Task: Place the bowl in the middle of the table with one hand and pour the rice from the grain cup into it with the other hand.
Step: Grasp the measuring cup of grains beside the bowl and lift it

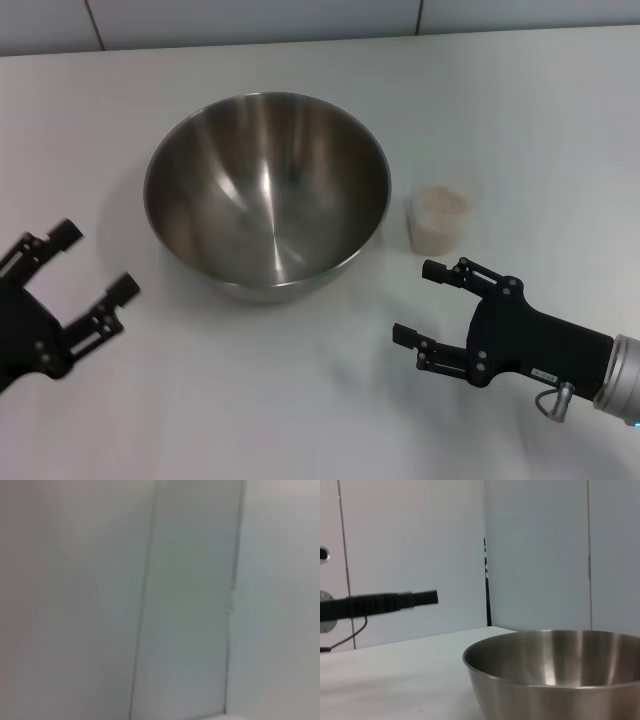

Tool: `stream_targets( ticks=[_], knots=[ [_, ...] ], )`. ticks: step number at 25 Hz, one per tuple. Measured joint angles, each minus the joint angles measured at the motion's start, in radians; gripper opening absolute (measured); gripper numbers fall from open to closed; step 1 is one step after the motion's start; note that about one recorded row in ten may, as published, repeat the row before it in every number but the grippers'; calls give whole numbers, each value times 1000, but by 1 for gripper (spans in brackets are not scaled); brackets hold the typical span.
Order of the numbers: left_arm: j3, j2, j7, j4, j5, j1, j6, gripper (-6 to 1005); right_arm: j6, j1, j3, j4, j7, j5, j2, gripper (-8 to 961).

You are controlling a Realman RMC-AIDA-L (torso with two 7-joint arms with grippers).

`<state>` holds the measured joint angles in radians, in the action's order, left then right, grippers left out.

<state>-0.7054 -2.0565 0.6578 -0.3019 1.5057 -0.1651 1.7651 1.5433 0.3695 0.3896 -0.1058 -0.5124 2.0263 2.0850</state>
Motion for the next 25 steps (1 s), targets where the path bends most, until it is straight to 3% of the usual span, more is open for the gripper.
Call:
stream_targets(
  ticks=[7,19,24,25],
  knots=[
    [0,-2,-109,3,81,0,-87,848,-1,-6,-9,1,0,0,1,820],
    [11,4,-111,15,98,-2,-124,848,-2,-17,-17,24,11,0,2,819],
    [11,4,-108,15,99,-5,-121,848,7,-61,-106,107,134,0,2,819],
    [11,4,-108,15,99,-5,-120,848,8,-89,-173,152,187,0,2,819]
  ],
)
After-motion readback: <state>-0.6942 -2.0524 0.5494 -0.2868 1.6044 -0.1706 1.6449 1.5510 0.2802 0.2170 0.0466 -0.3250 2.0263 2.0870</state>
